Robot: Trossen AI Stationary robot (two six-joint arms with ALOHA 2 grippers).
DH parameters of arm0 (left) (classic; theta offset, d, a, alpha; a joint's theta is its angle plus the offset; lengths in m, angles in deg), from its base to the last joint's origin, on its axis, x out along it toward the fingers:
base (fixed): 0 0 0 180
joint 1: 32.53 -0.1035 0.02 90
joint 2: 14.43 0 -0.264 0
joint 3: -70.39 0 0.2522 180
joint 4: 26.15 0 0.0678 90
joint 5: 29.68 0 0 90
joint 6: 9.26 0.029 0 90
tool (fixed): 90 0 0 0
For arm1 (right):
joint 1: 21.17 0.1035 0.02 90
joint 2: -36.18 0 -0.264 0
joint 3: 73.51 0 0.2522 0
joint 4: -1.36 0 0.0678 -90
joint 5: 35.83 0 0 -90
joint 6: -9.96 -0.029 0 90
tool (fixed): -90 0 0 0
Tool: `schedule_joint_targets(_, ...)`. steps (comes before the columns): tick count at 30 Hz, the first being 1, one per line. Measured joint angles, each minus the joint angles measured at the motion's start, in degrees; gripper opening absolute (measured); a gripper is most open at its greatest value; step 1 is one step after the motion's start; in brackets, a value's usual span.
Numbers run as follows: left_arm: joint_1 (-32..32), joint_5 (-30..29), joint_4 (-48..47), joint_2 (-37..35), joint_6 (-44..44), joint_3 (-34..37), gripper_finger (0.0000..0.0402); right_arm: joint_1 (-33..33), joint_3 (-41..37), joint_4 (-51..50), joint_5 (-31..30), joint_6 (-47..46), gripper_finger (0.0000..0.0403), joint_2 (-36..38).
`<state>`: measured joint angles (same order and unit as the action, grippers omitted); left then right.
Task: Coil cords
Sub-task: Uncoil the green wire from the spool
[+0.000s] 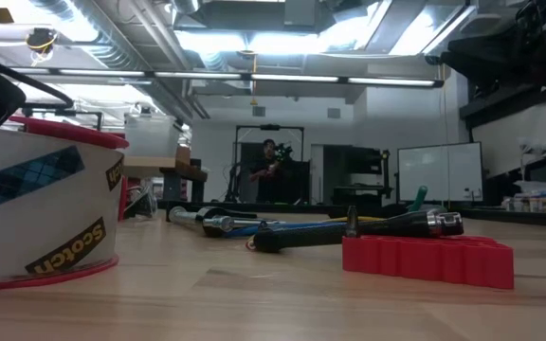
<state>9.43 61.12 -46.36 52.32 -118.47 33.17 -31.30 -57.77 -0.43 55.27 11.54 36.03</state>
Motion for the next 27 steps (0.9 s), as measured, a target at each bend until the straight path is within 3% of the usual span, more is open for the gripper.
schedule_joint_targets(12, -0.04, 0.14, 9.35, 9.44, 1.2, 0.02, 0.0141, 0.0, 0.0, 0.0, 0.0, 0.0, 0.0156, 0.0)
schedule_joint_targets(15, -0.04, 1.03, 9.41, 9.76, 1.2, 0.0, 0.0118, 0.01, 0.0, 0.1, 0.0, 0.0, 0.0156, 0.02)
schedule_joint_targets(20, -0.09, 2.48, 9.74, 9.33, 1.09, -0.11, 0.0035, 0.02, 0.0, 0.15, 0.0, 0.0, 0.0156, 0.02)
schedule_joint_targets(27, -0.09, 0.64, 8.95, 9.34, -1.13, -0.11, 0.0033, 0.01, -0.01, 0.29, 0.0, 0.02, 0.0156, 0.01)
